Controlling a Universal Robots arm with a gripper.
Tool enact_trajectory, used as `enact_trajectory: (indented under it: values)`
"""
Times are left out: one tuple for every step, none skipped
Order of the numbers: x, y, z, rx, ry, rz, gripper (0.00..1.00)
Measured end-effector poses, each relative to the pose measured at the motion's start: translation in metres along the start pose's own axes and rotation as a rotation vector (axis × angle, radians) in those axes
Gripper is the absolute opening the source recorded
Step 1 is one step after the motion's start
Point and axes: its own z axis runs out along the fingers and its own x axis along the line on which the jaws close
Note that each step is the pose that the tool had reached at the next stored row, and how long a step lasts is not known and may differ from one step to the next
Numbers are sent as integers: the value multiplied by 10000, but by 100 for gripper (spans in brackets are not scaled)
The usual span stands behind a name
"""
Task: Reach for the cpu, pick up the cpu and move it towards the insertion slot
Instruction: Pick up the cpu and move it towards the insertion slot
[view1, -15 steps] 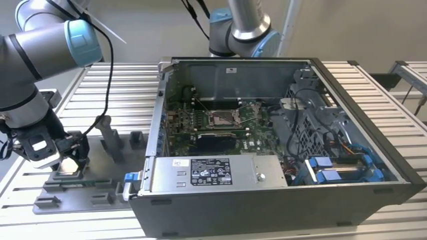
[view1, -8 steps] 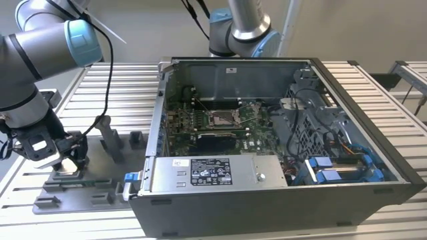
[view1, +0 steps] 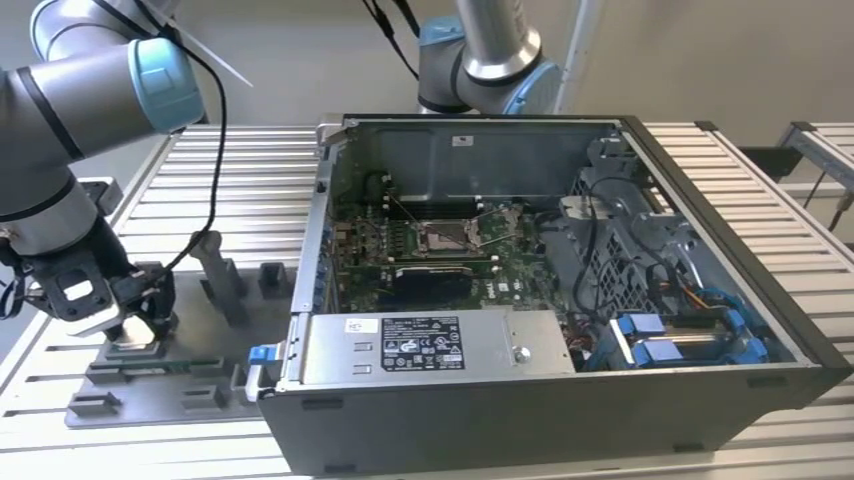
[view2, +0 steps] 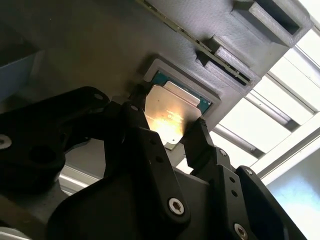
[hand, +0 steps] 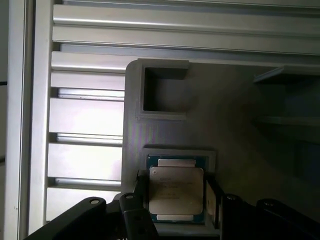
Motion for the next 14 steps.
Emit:
enact_trajectory:
  values:
    - [0, 1, -12, 0, 1, 1, 0]
    - [0, 1, -26, 0, 1, 0, 0]
    - [0, 2, -45, 1, 1, 0, 0]
    - [-1, 2, -62, 1, 2, 0, 0]
    - [-1, 2, -78, 1, 2, -2, 0]
    - [-2, 3, -95, 1, 2, -2, 0]
    - [-2, 3, -114, 1, 2, -2, 0]
    - [-2, 4, -133, 1, 2, -1, 0]
    - [-2, 5, -148, 1, 2, -2, 0]
    - [-3, 5, -162, 1, 1, -2, 0]
    - [-3, 6, -177, 1, 1, -1, 0]
    - [-3, 6, -194, 1, 1, -1, 0]
    - [-3, 7, -210, 0, 1, -1, 0]
    - [-3, 8, -227, 1, 1, -1, 0]
